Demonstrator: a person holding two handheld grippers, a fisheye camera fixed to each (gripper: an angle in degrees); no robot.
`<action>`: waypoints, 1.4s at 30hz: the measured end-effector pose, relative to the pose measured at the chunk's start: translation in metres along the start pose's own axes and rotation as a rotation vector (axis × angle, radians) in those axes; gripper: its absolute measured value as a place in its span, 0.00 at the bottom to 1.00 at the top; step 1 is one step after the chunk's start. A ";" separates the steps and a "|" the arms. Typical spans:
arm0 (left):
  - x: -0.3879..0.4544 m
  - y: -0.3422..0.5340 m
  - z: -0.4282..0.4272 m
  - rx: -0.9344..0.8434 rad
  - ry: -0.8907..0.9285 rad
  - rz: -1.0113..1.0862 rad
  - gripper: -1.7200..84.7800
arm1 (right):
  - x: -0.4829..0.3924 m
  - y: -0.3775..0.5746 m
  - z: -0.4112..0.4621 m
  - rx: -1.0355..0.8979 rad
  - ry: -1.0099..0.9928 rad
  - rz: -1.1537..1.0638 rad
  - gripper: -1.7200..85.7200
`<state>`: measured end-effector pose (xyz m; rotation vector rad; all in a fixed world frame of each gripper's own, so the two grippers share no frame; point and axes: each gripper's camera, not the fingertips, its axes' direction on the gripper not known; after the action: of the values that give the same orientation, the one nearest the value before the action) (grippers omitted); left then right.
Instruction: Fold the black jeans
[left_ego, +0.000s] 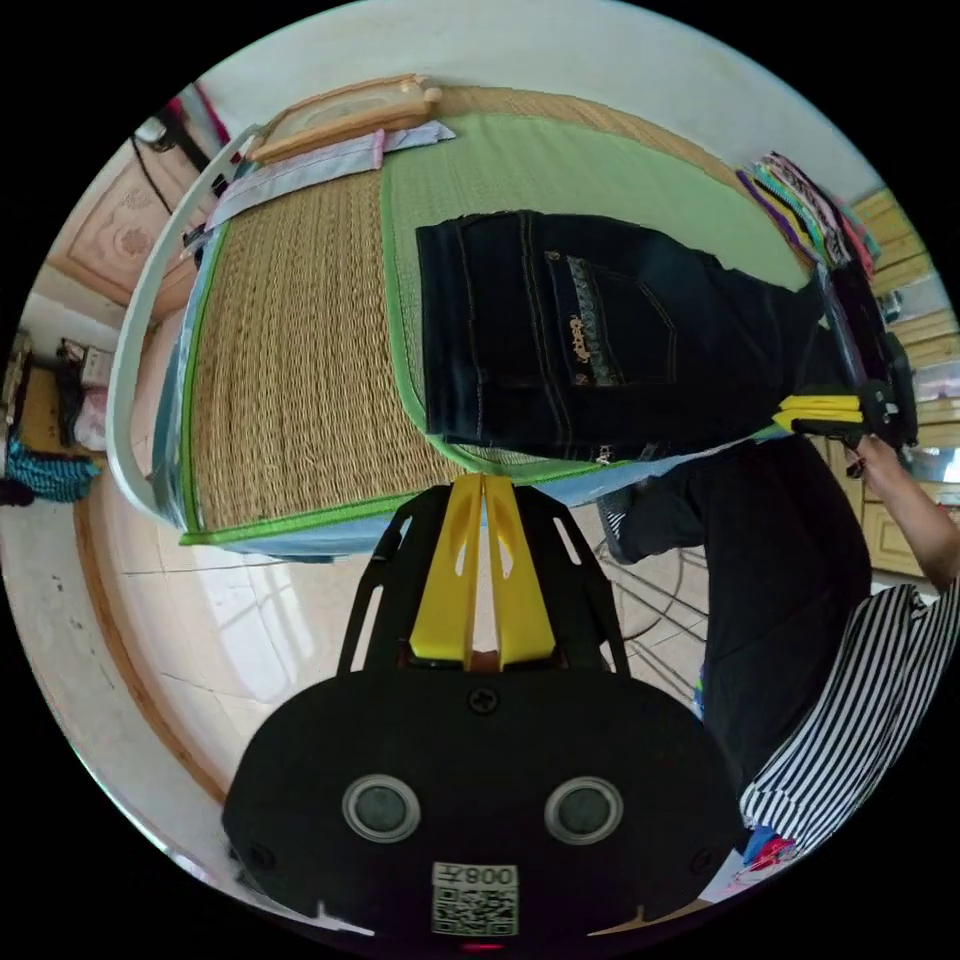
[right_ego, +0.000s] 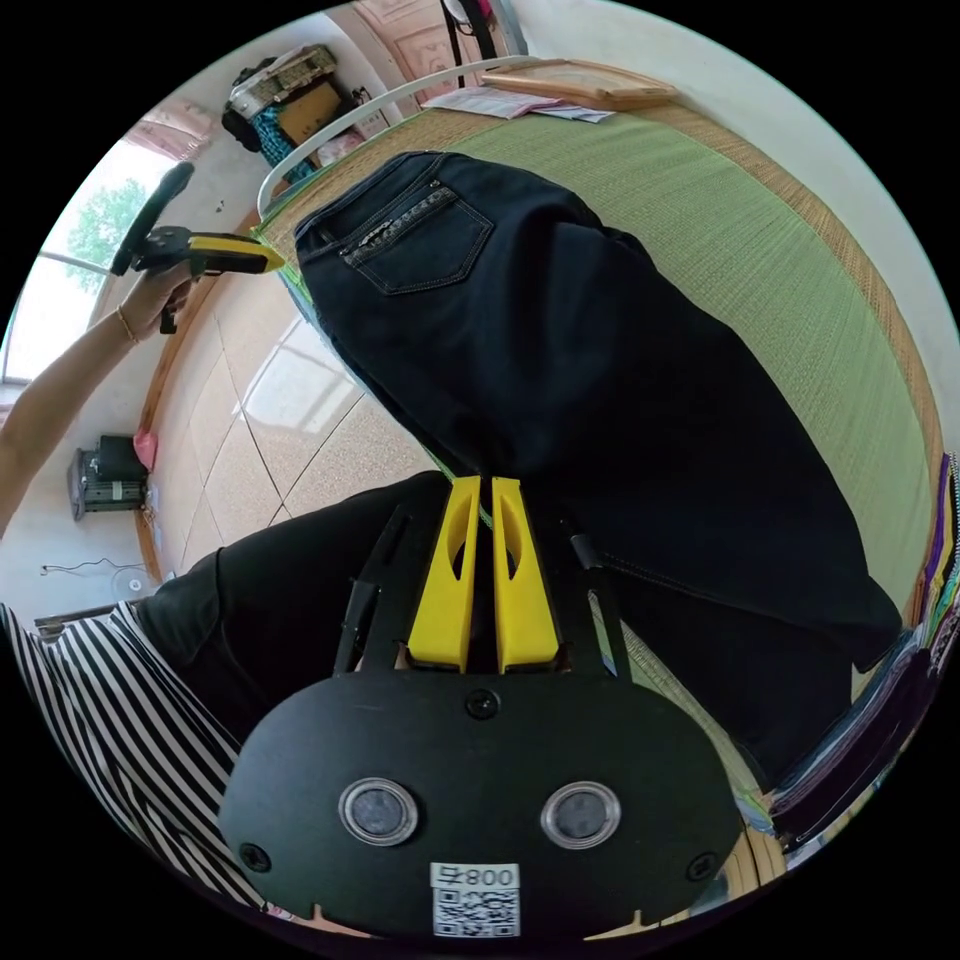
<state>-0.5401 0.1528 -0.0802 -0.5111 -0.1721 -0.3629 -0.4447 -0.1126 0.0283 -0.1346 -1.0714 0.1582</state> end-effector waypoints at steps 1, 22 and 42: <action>0.002 0.003 0.001 0.043 0.044 -0.014 0.02 | 0.002 0.003 0.001 0.001 -0.004 0.002 0.04; 0.101 -0.054 0.105 0.063 0.161 -0.053 0.02 | 0.103 0.171 0.006 0.152 -0.235 0.189 0.03; 0.507 -0.221 0.190 0.057 0.424 0.511 0.09 | 0.359 0.453 0.051 0.325 -0.266 0.734 0.03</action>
<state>-0.1698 -0.0800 0.3088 -0.3940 0.3545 0.0387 -0.3500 0.4029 0.2779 -0.2125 -1.2046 1.0292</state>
